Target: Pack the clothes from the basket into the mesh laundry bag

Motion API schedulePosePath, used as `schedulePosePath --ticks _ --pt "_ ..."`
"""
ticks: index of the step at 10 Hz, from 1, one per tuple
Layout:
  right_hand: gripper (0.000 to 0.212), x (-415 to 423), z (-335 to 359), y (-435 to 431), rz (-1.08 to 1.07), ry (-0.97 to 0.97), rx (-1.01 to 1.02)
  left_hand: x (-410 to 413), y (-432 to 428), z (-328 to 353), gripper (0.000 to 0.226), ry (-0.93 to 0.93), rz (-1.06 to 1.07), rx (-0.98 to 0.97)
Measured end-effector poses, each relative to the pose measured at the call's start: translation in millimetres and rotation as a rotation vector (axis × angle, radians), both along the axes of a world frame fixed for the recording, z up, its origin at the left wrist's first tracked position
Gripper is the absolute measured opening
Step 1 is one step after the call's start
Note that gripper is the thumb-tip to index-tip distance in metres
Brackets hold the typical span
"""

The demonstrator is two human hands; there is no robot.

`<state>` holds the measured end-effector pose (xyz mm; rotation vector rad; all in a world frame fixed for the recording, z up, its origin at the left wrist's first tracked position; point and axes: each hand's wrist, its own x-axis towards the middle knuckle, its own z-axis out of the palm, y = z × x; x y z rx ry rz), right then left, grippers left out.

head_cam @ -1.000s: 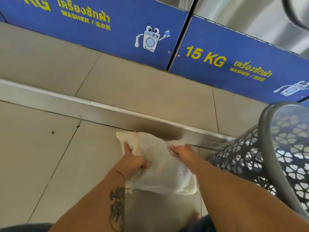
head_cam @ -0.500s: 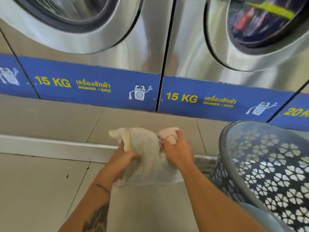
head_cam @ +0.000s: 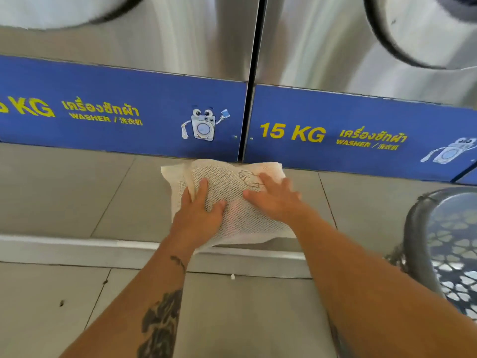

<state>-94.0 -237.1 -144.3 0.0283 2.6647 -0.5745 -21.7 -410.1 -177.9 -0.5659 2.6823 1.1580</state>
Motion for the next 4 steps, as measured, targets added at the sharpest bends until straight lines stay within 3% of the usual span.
schedulePosePath --ticks 1,2,4 --pt "0.085 -16.6 -9.6 -2.5 -0.022 -0.002 0.014 -14.4 -3.3 -9.6 0.07 -0.021 0.028 0.028" --pt "0.083 -18.8 6.8 -5.1 0.011 -0.063 0.061 -21.0 -8.1 12.5 0.072 -0.162 -0.043 -0.073" --pt "0.081 -2.4 99.9 7.7 0.115 -0.156 0.124 -14.9 -20.0 132.3 0.066 -0.532 -0.275 -0.502"
